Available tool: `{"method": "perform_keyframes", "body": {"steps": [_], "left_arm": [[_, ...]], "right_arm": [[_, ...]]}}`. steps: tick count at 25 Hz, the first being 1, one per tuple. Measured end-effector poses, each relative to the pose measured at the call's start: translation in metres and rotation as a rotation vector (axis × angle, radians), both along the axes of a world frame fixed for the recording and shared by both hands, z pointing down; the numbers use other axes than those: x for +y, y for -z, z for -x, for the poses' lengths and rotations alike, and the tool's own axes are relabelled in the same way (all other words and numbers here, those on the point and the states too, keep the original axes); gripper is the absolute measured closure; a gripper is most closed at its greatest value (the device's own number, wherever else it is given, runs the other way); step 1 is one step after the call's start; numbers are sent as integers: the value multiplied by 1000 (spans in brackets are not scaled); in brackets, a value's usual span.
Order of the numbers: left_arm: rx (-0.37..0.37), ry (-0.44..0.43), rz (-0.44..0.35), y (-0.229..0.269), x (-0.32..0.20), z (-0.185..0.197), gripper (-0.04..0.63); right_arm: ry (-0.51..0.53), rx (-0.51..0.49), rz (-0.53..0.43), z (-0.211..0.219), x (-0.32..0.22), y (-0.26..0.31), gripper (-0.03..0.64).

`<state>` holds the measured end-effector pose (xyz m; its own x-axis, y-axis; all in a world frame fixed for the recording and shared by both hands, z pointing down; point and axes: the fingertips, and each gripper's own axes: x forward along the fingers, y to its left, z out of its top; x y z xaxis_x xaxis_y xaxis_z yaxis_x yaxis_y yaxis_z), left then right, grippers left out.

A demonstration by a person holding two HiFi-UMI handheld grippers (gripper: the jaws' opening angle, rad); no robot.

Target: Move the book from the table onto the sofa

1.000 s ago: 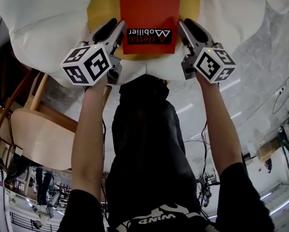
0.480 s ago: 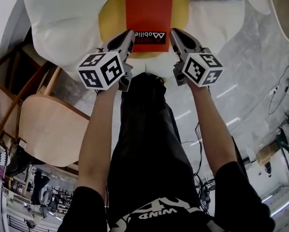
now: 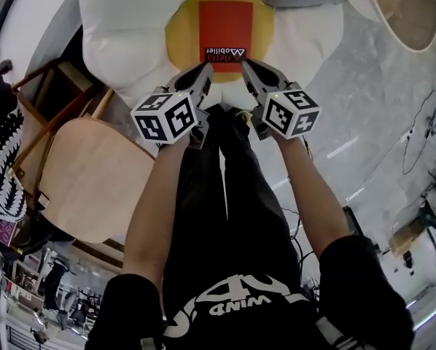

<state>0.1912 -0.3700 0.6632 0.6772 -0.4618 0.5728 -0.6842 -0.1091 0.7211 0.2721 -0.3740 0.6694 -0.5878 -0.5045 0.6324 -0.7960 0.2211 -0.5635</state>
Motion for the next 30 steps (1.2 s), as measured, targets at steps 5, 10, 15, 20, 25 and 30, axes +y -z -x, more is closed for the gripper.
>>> {"method": "perform_keyframes", "body": {"steps": [5,10,15,20,25,30], "left_arm": [[3,4,-8,65,21,4,587],[1,11,-28,146,41,5,587],[-15,9,-51,212,63,4,588],[-9,-28,-101,265,78,-5,588],[0,-43,-171,315,87,-13,587],[2,-64,-256,360,93,-19,588]], "right_arm": [[-15,-21,9,2,21,63,614],[-9,-32,-19,5,45,141,615],[38,-40,-68,10,66,209,615],[95,-42,-118,5,80,263,615],[125,-50,-161,-7,92,309,615],[136,-76,-210,-9,102,349,615]]}}
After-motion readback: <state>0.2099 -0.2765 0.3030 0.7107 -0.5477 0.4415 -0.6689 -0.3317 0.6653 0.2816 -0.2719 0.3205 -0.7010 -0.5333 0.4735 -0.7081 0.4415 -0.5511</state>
